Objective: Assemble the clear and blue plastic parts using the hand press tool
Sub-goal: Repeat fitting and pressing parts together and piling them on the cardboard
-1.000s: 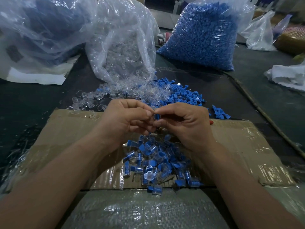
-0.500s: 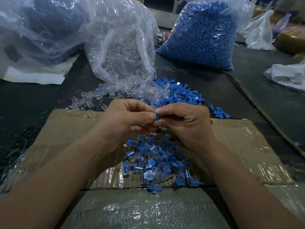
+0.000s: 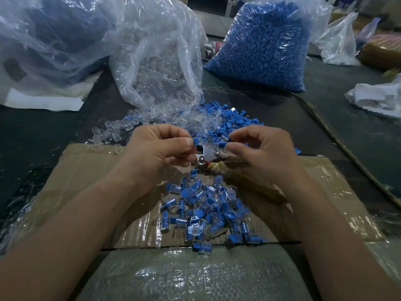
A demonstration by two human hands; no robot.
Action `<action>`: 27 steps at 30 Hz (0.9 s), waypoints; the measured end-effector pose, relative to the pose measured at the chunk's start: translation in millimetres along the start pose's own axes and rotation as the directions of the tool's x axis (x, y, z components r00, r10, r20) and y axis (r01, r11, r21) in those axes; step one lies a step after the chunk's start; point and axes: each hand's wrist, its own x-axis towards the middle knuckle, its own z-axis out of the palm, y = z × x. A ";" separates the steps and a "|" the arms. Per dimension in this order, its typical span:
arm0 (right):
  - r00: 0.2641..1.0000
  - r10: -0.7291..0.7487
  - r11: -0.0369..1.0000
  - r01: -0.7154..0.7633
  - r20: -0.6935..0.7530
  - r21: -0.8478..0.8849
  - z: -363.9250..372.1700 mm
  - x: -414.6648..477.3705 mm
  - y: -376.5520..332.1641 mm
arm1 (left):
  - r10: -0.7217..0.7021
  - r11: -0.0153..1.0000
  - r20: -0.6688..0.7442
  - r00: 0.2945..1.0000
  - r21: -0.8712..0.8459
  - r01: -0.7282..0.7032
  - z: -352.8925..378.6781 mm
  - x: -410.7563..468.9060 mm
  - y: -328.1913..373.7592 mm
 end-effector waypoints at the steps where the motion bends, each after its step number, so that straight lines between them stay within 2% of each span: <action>1: 0.998 0.053 0.998 -0.052 0.023 -0.023 -6.4 1.2 3.9 | 0.008 1.000 -0.005 1.000 -0.001 -0.008 -0.7 0.2 -0.2; 5: 0.950 0.221 0.971 -0.194 0.218 -0.141 -25.2 2.5 15.9 | 0.019 1.000 -0.007 1.000 -0.005 -0.019 -2.8 1.0 -0.9; 7: 0.900 0.278 0.960 -0.248 0.335 -0.130 -29.2 1.4 16.2 | 0.025 1.000 -0.006 1.000 -0.009 -0.025 -3.0 1.2 -0.9; 11: 0.805 0.328 0.941 -0.236 0.495 -0.241 -23.6 0.3 12.8 | 0.033 0.999 -0.011 0.999 -0.011 -0.033 -2.8 1.2 -1.6; 14: 0.822 0.324 0.926 -0.174 0.469 -0.335 -18.7 1.0 10.6 | 0.032 0.999 -0.009 0.999 -0.007 -0.032 -2.7 1.3 -1.5; 21: 0.885 0.278 0.910 -0.118 0.373 -0.398 -14.3 0.8 0.4 | 0.013 1.000 -0.023 1.000 -0.008 -0.014 -3.6 2.8 -3.6; 27: 0.938 0.225 0.819 -0.036 0.263 -0.572 1.2 2.4 -1.7 | 0.016 1.000 -0.027 1.000 -0.009 -0.016 -3.6 3.5 -5.7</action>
